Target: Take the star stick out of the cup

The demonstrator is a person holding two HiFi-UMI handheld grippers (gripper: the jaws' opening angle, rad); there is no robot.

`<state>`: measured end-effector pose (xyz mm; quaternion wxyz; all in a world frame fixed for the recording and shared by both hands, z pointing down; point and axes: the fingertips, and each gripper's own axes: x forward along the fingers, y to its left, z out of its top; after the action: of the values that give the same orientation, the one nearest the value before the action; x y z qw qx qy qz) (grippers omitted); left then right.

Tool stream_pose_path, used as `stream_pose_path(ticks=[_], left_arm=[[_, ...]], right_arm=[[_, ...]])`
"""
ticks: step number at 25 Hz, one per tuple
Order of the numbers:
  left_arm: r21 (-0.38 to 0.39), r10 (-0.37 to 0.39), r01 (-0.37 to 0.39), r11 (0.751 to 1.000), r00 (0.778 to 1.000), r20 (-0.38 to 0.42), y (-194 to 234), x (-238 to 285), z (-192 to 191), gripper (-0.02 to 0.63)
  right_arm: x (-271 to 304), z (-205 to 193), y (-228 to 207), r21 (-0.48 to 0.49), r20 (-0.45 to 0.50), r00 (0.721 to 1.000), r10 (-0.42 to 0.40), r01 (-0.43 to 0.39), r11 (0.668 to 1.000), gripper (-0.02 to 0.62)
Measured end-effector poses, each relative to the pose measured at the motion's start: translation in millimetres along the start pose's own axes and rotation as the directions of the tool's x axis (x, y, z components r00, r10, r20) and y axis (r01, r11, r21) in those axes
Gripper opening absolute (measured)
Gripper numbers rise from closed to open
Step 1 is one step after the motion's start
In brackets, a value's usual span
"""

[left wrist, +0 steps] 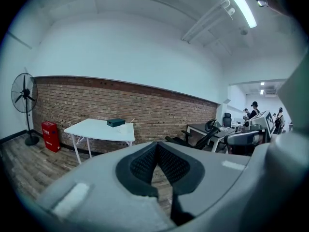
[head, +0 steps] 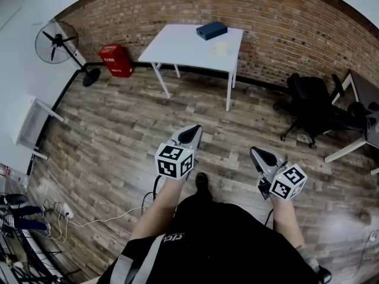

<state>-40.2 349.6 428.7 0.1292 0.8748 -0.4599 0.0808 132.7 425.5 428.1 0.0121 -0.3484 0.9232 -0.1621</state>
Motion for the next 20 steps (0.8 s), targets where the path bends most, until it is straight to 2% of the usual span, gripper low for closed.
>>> stream_pose_path(ticks=[7,15,20], left_arm=[[-0.012,-0.016,0.016,1.000,1.000,0.002,21.4,45.0,-1.1,0.006],[-0.015,-0.039,0.039,0.999,0.999,-0.008,77.7,111.9,23.7,0.006],[0.005,-0.085,0.085,0.996,0.996,-0.008,97.7,151.5,38.8,0.006]], right_arm=[[34.5,-6.8,-32.9,0.008,-0.041,0.999,-0.005,0.005,1.000,0.002],[99.0,19.3,-88.8,0.011,-0.045,0.998,-0.040,0.041,0.999,0.002],[142.0,30.1,-119.4,0.009,-0.049,0.997,-0.057,0.057,0.998,0.002]])
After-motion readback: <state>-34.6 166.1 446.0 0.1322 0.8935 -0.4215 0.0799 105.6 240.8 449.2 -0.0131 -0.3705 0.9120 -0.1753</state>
